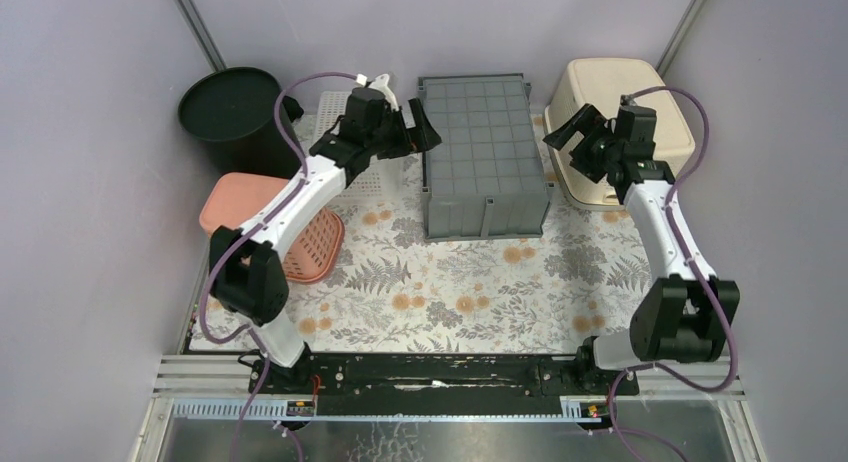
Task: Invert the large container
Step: Move the container to the center of the board.
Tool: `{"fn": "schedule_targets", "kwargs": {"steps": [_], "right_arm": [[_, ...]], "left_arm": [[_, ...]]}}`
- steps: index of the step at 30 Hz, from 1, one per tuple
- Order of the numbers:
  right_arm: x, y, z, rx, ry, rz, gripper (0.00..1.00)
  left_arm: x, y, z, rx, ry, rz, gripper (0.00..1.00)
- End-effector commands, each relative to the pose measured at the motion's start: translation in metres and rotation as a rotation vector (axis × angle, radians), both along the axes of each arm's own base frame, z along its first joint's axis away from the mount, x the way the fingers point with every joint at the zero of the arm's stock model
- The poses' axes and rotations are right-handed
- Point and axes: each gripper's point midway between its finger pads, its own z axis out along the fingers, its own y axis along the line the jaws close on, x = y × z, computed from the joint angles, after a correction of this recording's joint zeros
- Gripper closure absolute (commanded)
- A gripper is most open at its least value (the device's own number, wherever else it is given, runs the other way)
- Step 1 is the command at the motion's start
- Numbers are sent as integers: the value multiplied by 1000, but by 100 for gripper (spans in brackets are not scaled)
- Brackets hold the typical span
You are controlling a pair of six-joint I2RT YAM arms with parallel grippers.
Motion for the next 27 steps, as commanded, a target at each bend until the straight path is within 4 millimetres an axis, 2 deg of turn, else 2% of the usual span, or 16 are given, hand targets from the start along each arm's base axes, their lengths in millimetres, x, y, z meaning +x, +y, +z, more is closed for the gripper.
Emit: {"fn": "schedule_targets", "kwargs": {"steps": [1,3,6,14,19,22,27], "right_arm": [[-26,-3,11,-60,-42,15,1],[-35,-5,7,-73,-31,16,1],[-47,1,5,-54,-30,42,1],[-65,22,16,43,-75,113,0],[-68,29,23,74,-90,152,1],[-70,33,24,90,-96,170,1],[-72,38,24,110,-99,195,1]], "left_arm": [[-11,26,4,33,-32,79,0],[-22,35,-5,40,-12,101,0],[-27,59,-24,78,41,179,0],[-12,116,-84,186,197,407,0],[-17,139,-107,223,288,522,0],[-25,149,-123,256,337,562,0],[-46,165,-137,288,401,643,0]]}}
